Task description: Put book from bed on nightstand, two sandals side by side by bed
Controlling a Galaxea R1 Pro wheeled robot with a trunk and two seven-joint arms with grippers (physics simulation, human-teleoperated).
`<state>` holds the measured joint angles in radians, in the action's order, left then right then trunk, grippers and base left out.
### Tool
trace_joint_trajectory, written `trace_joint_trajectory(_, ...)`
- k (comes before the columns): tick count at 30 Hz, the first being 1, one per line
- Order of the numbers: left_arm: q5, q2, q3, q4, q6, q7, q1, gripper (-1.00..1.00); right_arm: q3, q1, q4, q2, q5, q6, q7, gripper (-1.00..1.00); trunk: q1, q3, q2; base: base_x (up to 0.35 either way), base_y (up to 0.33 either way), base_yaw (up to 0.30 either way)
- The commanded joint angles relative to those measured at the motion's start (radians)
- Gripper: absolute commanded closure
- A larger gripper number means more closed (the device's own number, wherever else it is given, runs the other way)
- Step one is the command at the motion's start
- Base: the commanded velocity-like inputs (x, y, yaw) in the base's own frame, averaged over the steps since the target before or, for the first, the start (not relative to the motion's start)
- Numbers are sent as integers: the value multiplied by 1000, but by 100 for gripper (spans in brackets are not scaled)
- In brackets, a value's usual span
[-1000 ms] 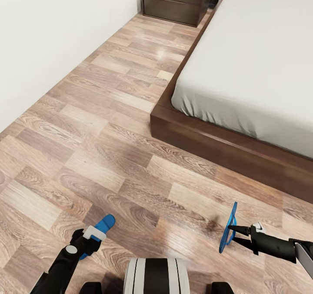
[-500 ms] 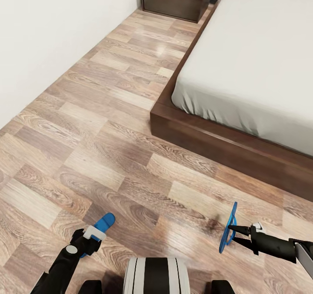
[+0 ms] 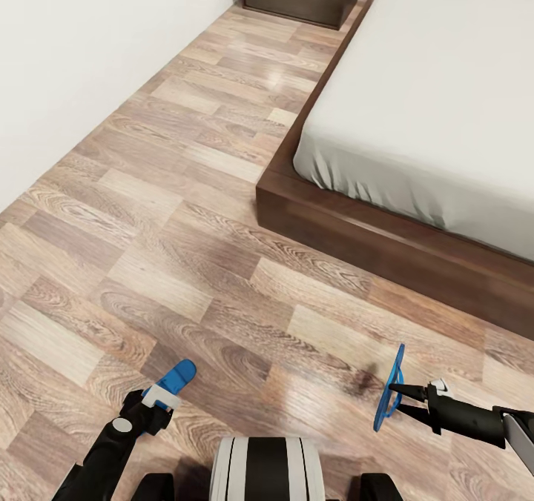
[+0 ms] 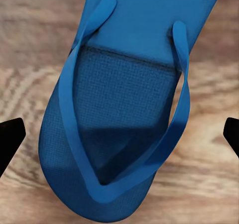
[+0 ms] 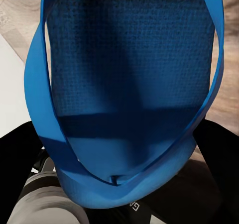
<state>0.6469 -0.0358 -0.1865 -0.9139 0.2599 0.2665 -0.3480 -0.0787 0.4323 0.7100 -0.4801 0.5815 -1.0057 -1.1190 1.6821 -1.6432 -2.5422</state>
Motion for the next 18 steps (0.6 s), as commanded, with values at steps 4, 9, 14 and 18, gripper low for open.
trace_joint_trajectory(4, 8, 1, -2, -2, 2, 8, 0, -100, -1, 0, -1, 0, -2, -4, -4, 100, 0, -1, 0, 0, 0, 0)
trace_joint_trajectory(9, 8, 1, -2, -2, 2, 8, 0, -100, -1, 0, 0, 0, -2, -4, -4, 100, 0, -1, 0, 0, 0, 0)
trace_joint_trajectory(14, 9, 1, -2, -2, 2, 8, 0, -100, -1, 0, 0, 0, -2, -4, -6, 100, 0, -1, 0, 0, 0, 0)
trace_joint_trajectory(18, 8, 1, -2, -2, 2, 8, 0, -100, 0, 0, 1, 0, 1, -5, -14, 100, 0, -1, 0, 0, 0, 0)
